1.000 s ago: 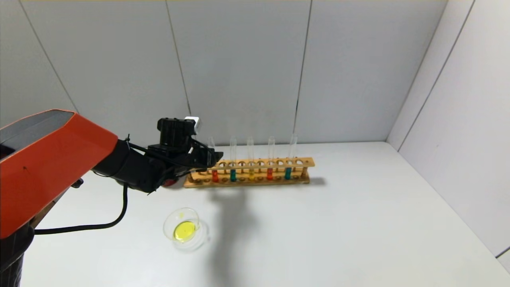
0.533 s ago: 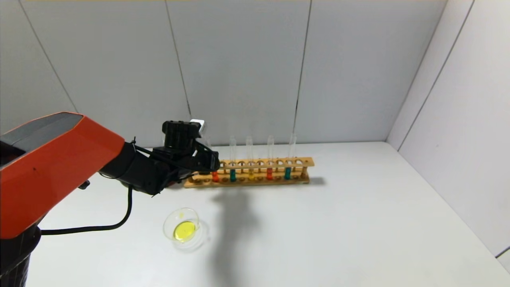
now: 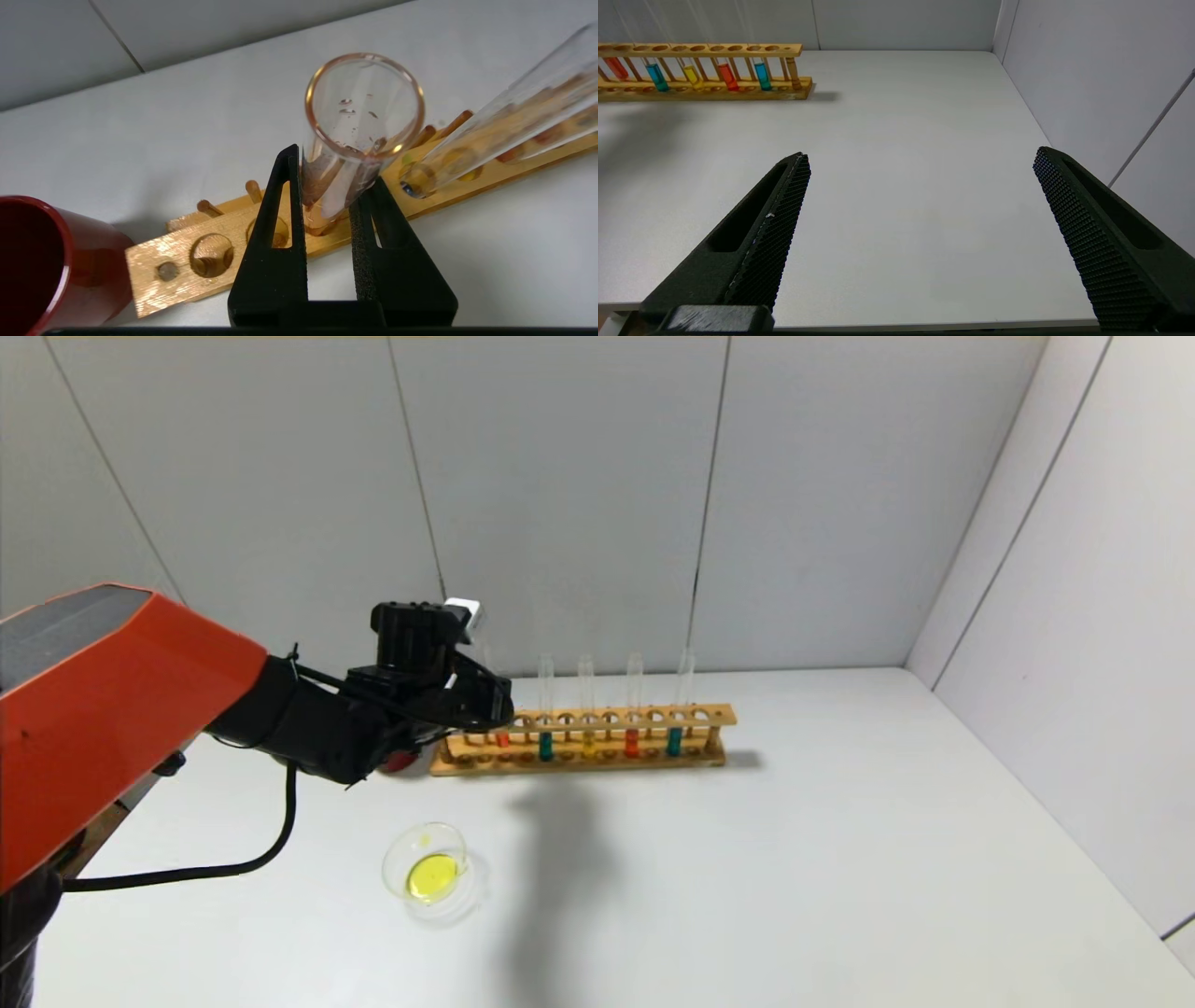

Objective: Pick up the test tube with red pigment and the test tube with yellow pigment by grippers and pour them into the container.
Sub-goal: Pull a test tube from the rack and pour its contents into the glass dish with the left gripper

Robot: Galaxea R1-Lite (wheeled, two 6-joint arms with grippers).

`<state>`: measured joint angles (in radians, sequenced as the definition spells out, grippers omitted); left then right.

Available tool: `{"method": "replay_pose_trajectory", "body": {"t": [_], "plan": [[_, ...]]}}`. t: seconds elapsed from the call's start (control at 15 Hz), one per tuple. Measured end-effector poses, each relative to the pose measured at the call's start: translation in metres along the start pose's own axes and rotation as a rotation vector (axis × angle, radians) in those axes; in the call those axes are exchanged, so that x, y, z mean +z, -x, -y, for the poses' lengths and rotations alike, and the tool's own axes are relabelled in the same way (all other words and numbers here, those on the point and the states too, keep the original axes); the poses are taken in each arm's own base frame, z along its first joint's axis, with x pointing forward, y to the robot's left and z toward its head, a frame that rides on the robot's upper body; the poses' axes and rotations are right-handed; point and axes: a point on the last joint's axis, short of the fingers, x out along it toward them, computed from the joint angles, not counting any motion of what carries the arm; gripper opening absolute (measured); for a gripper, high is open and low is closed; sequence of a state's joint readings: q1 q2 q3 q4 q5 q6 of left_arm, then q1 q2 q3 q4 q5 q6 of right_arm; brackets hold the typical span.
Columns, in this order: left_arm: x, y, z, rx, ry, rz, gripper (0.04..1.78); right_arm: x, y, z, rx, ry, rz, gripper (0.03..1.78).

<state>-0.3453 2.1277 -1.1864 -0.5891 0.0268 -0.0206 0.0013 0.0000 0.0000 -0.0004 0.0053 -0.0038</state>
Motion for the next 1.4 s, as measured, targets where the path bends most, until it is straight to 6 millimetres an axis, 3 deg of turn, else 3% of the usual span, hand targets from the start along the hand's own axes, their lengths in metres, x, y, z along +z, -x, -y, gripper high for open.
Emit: {"method": "replay_pose_trajectory", "body": {"t": [0.47, 0.73, 1.07, 1.4], "plan": [[0.059, 0.06, -0.001, 0.025, -0.098, 0.127, 0.31, 0.0, 0.0, 0.0, 0.0, 0.0, 0.0, 1.75], [0.076, 0.106, -0.004, 0.049, -0.138, 0.145, 0.31, 0.0, 0.0, 0.0, 0.0, 0.0, 0.0, 1.75], [0.053, 0.145, -0.009, 0.064, -0.165, 0.13, 0.31, 0.0, 0.0, 0.0, 0.0, 0.0, 0.0, 1.75], [0.018, 0.163, -0.043, 0.127, -0.307, 0.147, 0.31, 0.0, 0.0, 0.0, 0.0, 0.0, 0.0, 1.75]]}}
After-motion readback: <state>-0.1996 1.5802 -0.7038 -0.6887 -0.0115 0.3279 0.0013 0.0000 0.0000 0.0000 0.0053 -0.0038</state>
